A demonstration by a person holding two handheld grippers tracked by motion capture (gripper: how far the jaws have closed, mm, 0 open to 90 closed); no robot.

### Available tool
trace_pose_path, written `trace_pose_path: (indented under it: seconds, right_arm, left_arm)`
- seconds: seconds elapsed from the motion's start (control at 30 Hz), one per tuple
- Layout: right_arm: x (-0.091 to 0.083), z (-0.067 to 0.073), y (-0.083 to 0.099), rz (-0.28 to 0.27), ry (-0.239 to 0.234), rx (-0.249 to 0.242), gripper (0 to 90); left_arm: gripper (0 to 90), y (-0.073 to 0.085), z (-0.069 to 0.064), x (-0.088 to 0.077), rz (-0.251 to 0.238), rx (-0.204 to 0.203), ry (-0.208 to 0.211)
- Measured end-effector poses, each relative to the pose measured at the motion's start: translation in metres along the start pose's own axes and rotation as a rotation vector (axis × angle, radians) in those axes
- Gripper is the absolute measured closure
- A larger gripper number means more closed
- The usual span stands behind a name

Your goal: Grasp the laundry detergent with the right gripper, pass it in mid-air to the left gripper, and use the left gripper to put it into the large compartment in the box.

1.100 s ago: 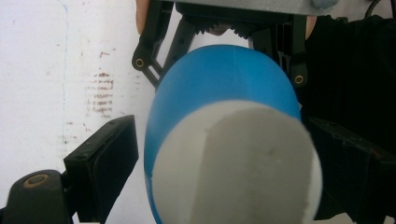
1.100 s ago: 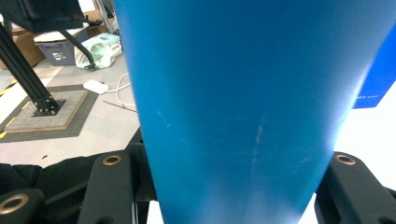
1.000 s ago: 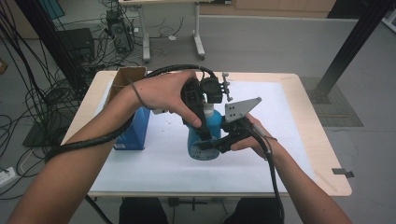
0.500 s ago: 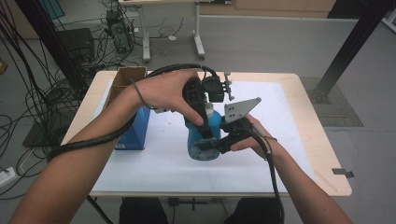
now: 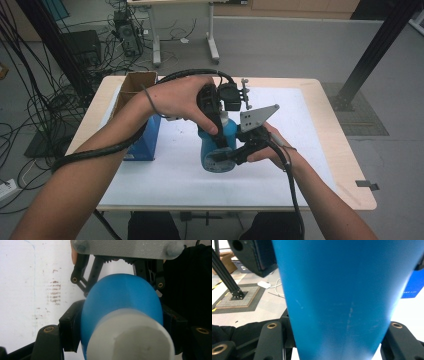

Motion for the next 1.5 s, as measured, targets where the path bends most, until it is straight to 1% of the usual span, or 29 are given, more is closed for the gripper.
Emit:
trace_pose_path:
  seconds: [0.23,0.6,0.77,1.03,1.5]
  right_arm:
    - [-0.0002,0.0001,0.0002,0.002,0.002,-0.005,44.3]
    - [-0.0007,0.0002,-0.0002,-0.003,0.006,-0.012,44.3]
    - [-0.0006,0.0001,0.0003,-0.005,0.006,-0.014,44.2]
    - [-0.0017,0.0000,0.0010,-0.002,0.008,-0.011,44.3]
    - [-0.0007,-0.0001,0.0004,-0.004,0.006,-0.008,44.2]
  left_arm:
    - [36.9,-0.0005,0.0001,-0.0003,0.001,0.006,-0.002]
    - [37.4,-0.0014,-0.0007,-0.0008,0.001,0.009,-0.011]
    - [37.4,-0.0016,-0.0012,-0.0002,0.008,0.008,-0.009]
    - [37.4,-0.0021,-0.0006,0.0001,-0.010,0.007,-0.013]
    - [37.4,-0.0009,-0.0006,-0.0002,-0.010,0.007,-0.014]
Point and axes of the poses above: each handheld gripper's, and its own axes: x roughly forward along the jaws, y roughly out of its underside, z roughly to its left, the point moved 6 cm from there along x, roughly forward along the jaws, and after that the axes turned 1 degree about x, right-handed, at the moved point
